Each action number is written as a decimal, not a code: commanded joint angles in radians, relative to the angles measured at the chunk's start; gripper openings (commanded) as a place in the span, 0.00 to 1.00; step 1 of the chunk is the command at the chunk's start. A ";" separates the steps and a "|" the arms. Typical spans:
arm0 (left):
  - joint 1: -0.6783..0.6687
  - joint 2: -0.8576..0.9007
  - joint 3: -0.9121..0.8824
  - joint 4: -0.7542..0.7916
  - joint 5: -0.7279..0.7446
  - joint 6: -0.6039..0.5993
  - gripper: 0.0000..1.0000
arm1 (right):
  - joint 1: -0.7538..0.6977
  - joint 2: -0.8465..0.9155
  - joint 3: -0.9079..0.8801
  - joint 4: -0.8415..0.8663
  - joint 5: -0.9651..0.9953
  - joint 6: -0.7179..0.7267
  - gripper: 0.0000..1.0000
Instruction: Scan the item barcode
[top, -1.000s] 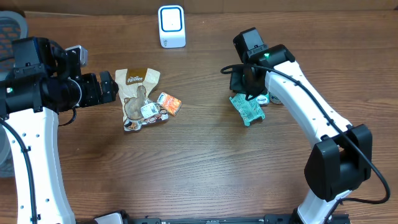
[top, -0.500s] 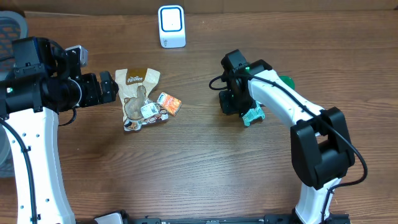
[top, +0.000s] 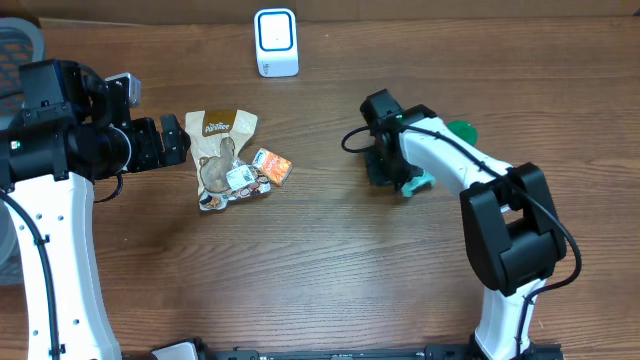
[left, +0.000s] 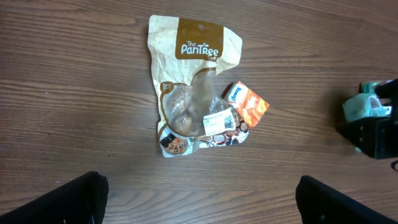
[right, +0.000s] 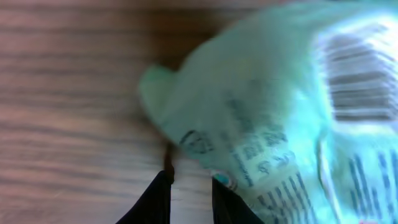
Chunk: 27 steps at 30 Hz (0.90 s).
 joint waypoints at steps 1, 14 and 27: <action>-0.006 -0.003 0.004 0.001 0.008 -0.007 0.99 | -0.058 0.005 -0.004 0.004 0.051 0.034 0.19; -0.006 -0.003 0.004 0.001 0.008 -0.007 1.00 | -0.114 0.005 0.042 -0.011 -0.078 0.024 0.18; -0.006 -0.003 0.004 0.001 0.008 -0.007 1.00 | -0.064 -0.014 0.305 -0.060 -0.510 0.085 0.47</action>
